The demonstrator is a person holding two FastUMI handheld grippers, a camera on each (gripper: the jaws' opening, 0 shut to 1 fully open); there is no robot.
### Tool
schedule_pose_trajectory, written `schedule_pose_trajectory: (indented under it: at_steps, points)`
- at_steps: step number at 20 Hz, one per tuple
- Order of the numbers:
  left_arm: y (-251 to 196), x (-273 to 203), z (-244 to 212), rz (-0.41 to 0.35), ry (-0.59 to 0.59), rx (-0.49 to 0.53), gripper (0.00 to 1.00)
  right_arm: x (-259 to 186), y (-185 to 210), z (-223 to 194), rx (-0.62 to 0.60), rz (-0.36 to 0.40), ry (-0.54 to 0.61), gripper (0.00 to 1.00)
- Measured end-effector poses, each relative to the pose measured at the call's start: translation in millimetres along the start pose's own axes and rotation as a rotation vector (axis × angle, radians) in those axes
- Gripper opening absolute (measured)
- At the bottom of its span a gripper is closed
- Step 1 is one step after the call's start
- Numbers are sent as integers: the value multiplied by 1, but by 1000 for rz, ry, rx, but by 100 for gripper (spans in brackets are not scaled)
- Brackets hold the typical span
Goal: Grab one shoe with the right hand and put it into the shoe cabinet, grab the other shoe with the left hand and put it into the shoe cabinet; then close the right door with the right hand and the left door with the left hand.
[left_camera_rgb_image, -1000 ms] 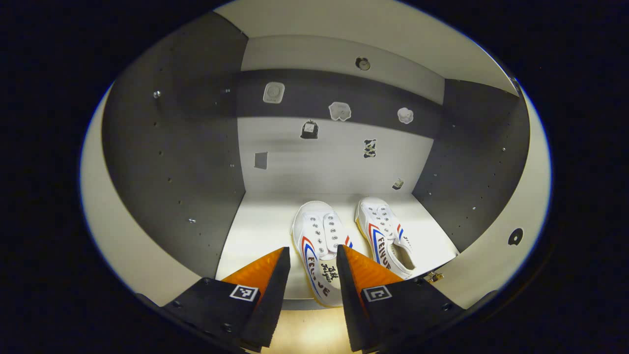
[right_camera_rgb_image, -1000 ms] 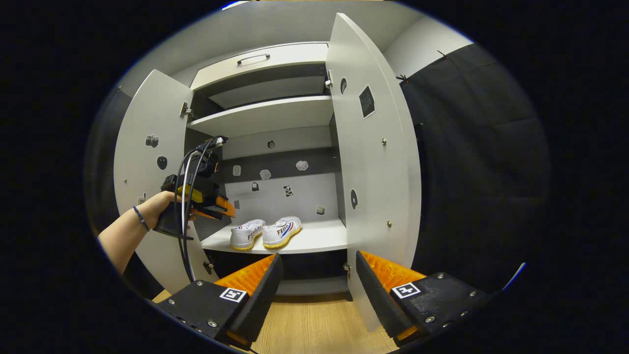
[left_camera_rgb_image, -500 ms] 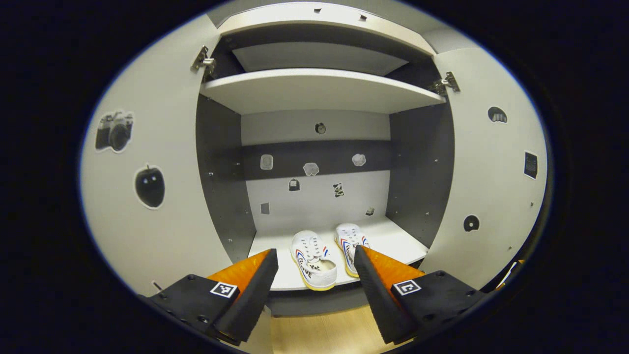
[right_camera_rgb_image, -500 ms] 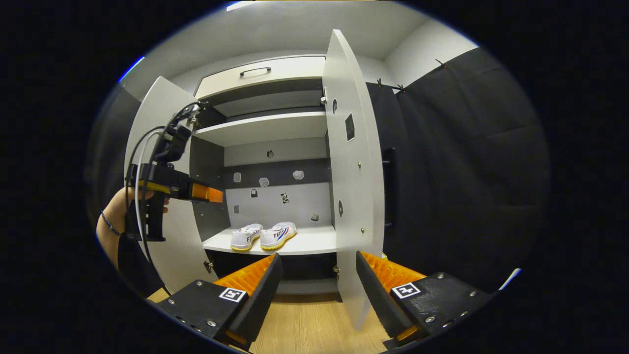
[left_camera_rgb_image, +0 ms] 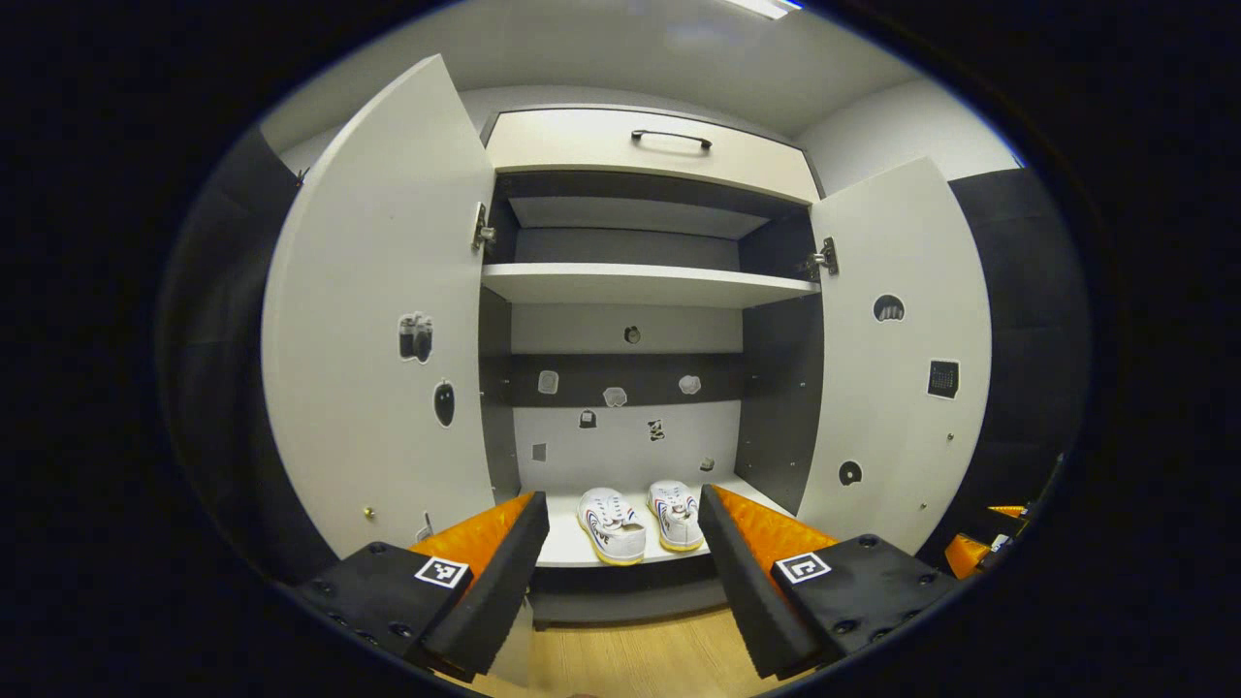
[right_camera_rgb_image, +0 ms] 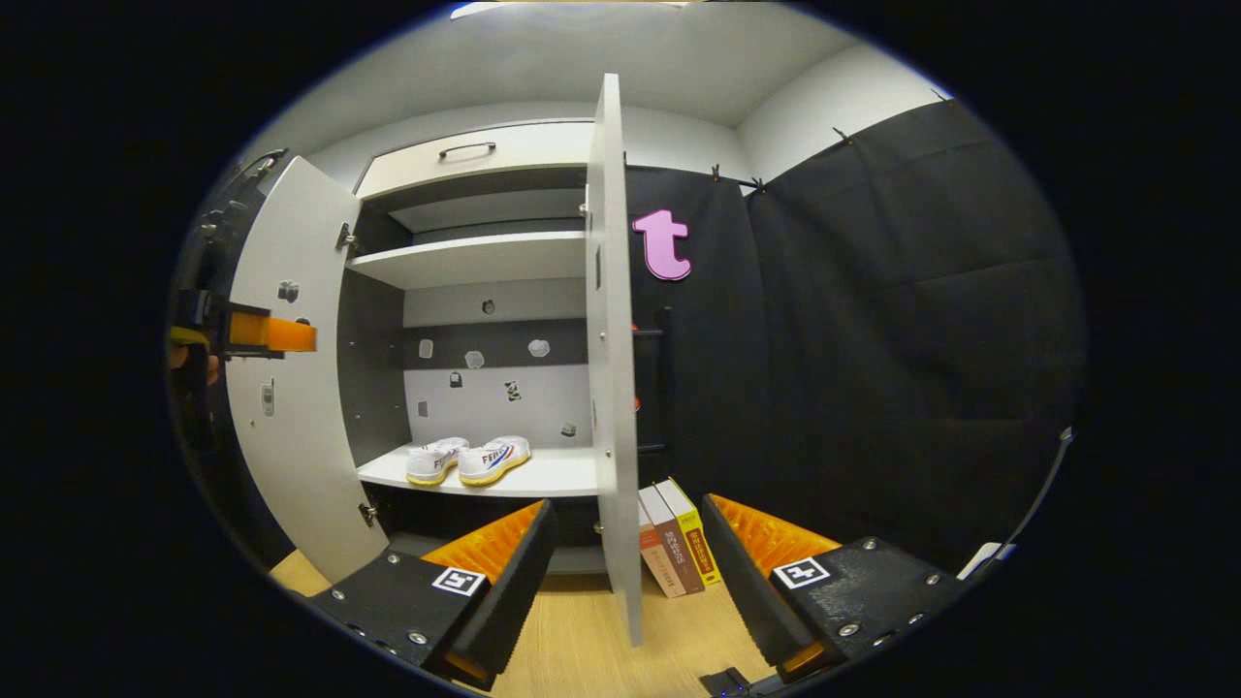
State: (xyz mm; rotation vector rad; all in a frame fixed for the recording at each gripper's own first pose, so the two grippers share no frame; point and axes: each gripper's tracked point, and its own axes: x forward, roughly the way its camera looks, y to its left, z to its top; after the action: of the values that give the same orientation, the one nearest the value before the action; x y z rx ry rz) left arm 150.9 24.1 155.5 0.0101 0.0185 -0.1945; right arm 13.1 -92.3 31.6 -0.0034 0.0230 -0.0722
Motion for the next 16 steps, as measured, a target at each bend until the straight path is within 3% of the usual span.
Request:
schedule_pose_trajectory:
  at_steps: [9, 16]
  points:
    - [69, -80, 12, 140, -109, -2, 98, 35, -63, -26, -31, -65, 29, 93]
    - [125, -123, 6, 223, -143, -3, 97, 98, -82, -59, -57, -50, 38, 92]
